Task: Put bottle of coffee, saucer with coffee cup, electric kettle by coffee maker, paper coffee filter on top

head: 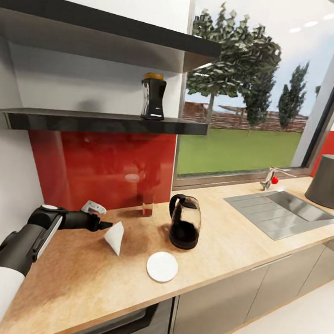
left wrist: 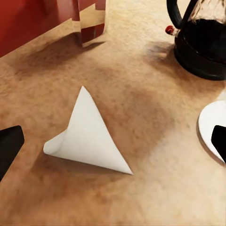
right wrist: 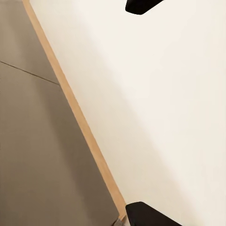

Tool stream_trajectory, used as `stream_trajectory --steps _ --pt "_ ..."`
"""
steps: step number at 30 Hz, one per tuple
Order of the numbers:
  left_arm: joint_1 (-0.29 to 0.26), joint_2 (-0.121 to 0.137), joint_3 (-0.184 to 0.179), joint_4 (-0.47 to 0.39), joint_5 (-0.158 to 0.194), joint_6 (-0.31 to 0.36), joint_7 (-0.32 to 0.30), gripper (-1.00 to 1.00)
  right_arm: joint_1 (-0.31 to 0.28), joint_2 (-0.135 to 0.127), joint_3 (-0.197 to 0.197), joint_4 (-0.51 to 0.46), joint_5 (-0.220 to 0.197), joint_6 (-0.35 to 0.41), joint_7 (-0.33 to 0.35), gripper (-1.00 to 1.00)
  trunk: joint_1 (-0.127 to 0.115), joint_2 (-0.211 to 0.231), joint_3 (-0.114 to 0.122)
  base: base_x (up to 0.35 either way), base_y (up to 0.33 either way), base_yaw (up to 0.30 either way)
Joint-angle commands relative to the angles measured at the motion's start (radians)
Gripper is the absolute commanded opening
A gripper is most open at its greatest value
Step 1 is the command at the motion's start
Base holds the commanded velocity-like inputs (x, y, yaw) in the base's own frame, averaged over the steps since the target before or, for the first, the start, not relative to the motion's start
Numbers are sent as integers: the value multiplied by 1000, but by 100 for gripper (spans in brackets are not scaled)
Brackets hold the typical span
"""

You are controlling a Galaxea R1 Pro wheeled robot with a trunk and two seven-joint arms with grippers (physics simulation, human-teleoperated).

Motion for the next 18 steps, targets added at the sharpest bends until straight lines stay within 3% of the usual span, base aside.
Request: stream_trajectory --steps 1,12,18 --pt "0 0 0 -1 -10 1 -8 100 0 0 -2 1 1 -3 1 100 0 -1 0 39 0 0" --pt "16 -1 0 68 -13 -23 -8 100 0 0 -2 2 1 -3 0 100 0 -1 0 204 41 0" --pt "17 -1 0 77 -13 -42 -8 100 0 0 -2 2 1 -3 0 100 0 -1 0 67 19 0"
